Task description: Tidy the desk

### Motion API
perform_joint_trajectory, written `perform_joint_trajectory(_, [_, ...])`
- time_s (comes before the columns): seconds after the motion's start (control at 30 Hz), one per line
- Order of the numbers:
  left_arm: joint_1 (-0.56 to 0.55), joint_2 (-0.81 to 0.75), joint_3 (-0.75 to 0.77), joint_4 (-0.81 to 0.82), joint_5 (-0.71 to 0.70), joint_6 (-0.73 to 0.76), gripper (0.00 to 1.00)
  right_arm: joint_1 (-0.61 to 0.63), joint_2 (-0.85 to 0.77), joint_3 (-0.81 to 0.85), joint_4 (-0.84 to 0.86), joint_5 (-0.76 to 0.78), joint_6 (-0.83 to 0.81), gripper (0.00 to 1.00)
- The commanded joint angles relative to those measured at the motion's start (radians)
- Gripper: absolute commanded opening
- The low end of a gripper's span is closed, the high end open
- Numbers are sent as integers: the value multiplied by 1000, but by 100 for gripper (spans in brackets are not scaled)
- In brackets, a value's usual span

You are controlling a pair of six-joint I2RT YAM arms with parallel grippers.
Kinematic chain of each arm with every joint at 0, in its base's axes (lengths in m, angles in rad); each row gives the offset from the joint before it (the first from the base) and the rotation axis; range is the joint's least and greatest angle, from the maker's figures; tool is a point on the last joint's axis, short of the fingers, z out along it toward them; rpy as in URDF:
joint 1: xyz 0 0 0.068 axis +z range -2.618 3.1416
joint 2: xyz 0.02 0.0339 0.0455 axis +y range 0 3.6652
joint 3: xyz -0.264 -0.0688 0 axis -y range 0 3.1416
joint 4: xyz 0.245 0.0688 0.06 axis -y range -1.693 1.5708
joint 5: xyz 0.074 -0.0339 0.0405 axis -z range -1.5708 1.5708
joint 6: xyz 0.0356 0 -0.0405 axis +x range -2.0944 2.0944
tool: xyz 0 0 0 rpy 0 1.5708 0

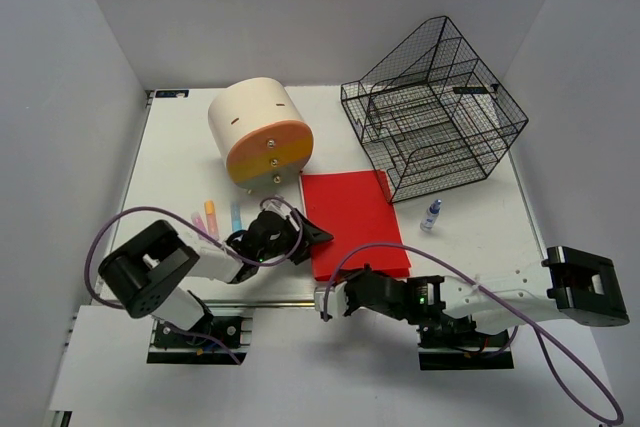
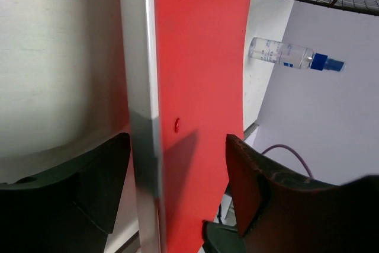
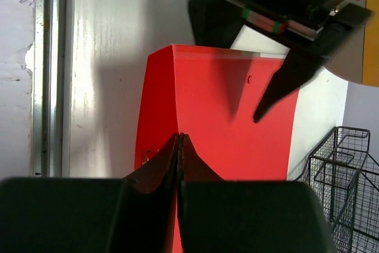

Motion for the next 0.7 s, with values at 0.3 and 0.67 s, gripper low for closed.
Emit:
perform_joint_trajectory(0.3, [-4,51,-32,247,41,-66,16,-28,-41,32,-112,-132,40,11])
perform_joint_trajectory(0.67, [-4,-131,-48,22,44,8,0,-135,-120,203,-442,-333,-20,75])
